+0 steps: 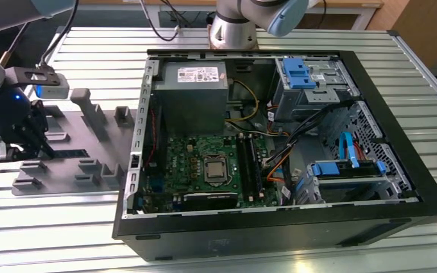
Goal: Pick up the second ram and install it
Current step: 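Pick up the second ram and move it above second insertion slot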
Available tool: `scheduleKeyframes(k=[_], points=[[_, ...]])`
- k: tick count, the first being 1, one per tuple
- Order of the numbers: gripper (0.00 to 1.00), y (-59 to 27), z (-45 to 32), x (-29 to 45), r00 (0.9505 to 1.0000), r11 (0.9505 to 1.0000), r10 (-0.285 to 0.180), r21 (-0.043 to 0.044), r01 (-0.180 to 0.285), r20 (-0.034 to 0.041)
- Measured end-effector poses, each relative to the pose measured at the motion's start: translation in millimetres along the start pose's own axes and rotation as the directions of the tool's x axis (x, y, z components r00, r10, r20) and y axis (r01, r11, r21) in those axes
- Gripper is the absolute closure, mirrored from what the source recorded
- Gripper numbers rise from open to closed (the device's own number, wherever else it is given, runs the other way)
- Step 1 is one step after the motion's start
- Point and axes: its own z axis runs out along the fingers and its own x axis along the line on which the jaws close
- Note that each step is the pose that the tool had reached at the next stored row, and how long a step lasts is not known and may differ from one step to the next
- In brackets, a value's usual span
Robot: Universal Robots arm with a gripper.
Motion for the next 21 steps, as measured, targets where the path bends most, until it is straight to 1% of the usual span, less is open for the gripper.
scheduleKeyframes(k=[21], points=[[0.86, -0.1, -7.6, 0.0, 1.0, 1.0, 0.0, 0.0, 0.0, 0.0]])
